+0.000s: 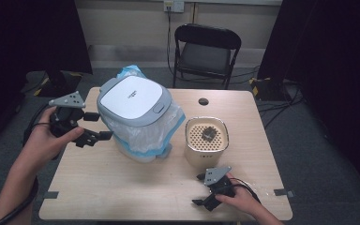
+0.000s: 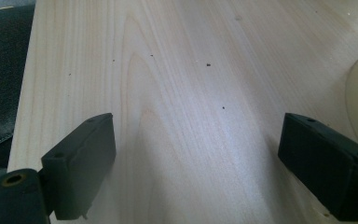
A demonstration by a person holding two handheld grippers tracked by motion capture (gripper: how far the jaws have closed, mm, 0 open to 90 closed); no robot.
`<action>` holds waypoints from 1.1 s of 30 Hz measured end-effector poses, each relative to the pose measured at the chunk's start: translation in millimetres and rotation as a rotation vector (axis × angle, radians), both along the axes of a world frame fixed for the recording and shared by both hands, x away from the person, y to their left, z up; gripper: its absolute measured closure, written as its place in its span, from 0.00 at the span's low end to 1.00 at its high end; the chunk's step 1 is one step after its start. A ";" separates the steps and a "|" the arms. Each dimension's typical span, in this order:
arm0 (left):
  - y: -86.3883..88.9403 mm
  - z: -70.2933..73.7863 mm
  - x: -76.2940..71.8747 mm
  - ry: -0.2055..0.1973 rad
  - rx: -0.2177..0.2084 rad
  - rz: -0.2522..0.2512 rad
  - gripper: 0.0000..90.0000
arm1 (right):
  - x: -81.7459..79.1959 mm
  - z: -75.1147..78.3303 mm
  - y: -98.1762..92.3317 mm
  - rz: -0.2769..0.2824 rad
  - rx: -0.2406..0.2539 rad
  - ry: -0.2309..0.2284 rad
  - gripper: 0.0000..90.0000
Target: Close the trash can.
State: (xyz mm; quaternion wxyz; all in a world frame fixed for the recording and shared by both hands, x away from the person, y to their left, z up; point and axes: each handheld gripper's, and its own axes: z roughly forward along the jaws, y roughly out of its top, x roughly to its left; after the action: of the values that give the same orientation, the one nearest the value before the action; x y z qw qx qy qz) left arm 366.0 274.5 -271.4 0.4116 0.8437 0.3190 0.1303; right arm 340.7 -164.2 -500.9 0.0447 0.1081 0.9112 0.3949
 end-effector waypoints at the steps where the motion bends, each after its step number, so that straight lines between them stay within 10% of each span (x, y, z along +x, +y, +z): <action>1: 2.0 -5.3 -1.9 0.005 -0.007 0.000 0.18 | 0.0 0.0 0.0 0.000 0.000 0.000 0.12; 33: -25.2 -134.2 -27.9 0.056 -0.058 -0.090 0.18 | 0.1 0.0 -0.1 0.004 0.000 -0.002 0.12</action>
State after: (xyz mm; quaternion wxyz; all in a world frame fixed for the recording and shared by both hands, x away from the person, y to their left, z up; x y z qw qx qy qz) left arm 338.1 249.3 -405.7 0.4321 0.8483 0.2957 0.0787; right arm 340.9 -164.4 -500.9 0.0446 0.1059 0.9114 0.3952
